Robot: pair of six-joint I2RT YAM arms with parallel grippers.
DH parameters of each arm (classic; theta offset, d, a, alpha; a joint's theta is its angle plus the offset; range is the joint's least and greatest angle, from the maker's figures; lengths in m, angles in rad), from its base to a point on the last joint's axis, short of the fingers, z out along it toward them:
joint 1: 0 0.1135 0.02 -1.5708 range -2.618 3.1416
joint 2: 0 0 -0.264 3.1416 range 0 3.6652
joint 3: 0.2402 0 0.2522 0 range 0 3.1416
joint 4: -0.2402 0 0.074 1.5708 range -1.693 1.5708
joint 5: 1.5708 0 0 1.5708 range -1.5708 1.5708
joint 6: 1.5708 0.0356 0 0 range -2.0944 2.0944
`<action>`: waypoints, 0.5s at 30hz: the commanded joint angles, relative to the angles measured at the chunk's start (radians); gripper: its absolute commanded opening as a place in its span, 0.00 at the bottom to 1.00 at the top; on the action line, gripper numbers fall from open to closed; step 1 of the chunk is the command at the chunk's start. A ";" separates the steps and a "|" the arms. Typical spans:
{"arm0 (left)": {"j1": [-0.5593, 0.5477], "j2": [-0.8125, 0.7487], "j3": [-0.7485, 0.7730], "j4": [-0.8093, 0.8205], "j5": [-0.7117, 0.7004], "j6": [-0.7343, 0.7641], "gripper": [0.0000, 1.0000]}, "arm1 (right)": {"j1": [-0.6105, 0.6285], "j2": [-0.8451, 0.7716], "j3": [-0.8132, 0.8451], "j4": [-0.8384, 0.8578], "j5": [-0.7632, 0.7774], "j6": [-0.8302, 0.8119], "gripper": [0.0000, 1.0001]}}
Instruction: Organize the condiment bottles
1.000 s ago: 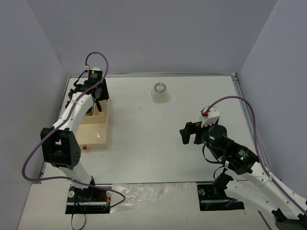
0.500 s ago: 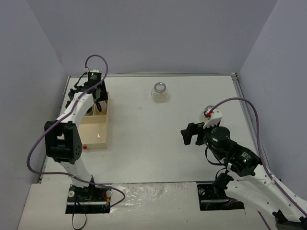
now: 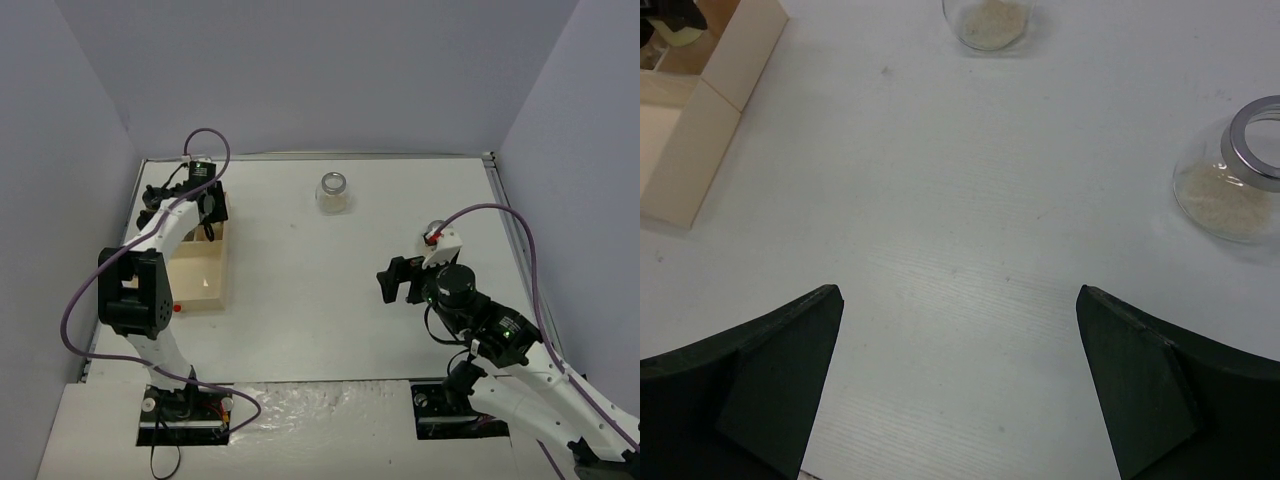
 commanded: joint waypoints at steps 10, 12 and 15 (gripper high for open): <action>0.004 -0.180 0.000 0.018 0.070 -0.037 0.97 | -0.035 0.147 0.087 -0.012 0.280 0.065 1.00; -0.001 -0.228 0.007 -0.011 0.105 -0.035 0.97 | -0.071 0.188 0.126 -0.046 0.333 0.065 1.00; -0.012 -0.348 0.001 -0.076 0.144 -0.015 0.97 | -0.169 0.258 0.181 -0.064 0.350 0.053 1.00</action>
